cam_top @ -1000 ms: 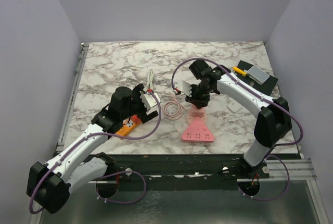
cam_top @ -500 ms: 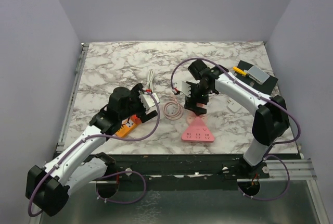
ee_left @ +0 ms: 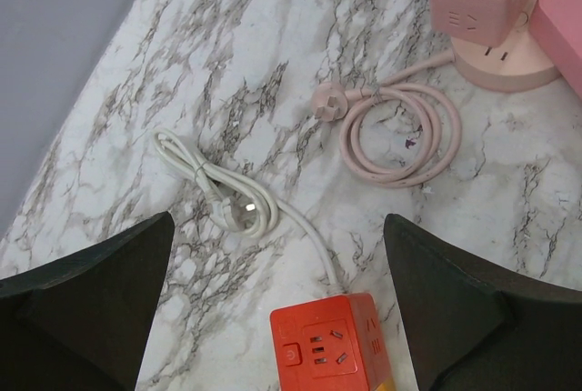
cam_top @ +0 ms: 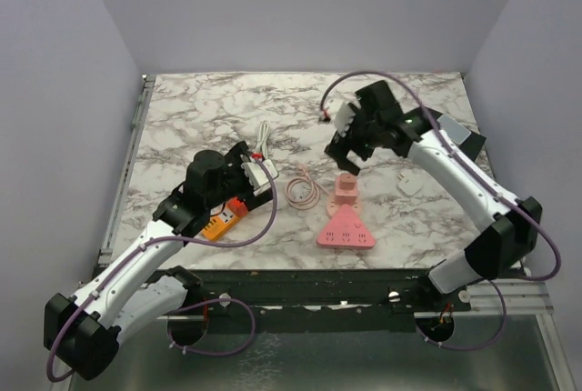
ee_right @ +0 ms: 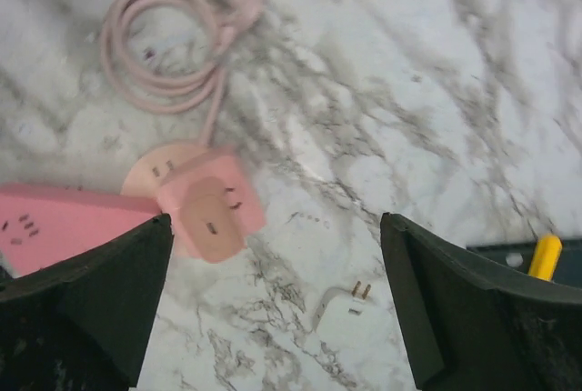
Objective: Insert the plug
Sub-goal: Insert the plug into the socket, then pick up the plug from the center of the board.
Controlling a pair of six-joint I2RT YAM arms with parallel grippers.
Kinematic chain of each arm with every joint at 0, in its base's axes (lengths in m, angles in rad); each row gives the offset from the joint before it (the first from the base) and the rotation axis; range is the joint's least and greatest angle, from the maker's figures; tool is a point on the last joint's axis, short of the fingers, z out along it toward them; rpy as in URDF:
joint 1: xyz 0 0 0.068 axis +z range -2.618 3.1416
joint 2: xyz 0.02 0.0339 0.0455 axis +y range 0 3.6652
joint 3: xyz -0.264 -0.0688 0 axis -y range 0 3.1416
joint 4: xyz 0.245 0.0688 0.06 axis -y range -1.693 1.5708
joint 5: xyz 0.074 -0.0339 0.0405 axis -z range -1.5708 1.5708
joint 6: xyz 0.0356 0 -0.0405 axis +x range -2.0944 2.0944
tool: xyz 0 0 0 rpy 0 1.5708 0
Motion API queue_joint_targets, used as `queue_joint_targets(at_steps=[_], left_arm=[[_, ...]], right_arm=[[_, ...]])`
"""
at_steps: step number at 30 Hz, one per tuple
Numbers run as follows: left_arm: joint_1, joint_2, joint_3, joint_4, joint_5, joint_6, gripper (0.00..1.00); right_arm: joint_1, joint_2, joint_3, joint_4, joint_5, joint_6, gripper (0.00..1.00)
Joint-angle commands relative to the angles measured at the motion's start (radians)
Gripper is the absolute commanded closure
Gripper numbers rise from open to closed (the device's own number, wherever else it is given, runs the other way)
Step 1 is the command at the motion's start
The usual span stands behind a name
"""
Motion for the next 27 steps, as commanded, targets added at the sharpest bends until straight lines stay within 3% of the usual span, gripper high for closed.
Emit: queue_joint_targets(at_steps=[1,5,12,17,27], left_arm=[[0.004,-0.004,0.049,0.012,-0.024,0.0,0.01],[0.004,-0.007,0.078,0.013,-0.036,-0.012,0.01],[0.005,0.016,0.13,0.014,-0.071,0.007,0.01],[0.005,0.018,0.139,0.013,-0.061,0.013,0.01],[0.005,0.017,0.155,0.012,-0.077,0.03,0.01]], right_arm=[[-0.176,-0.176,-0.121,0.371,0.218,0.519,0.0],[-0.423,-0.283,-0.321,0.501,0.198,0.879,0.0],[-0.517,-0.174,-0.397,0.31,0.404,1.158,0.0],[-0.52,-0.163,-0.494,0.332,0.46,1.247,0.01],[-0.52,-0.066,-0.57,0.397,0.473,1.296,0.26]])
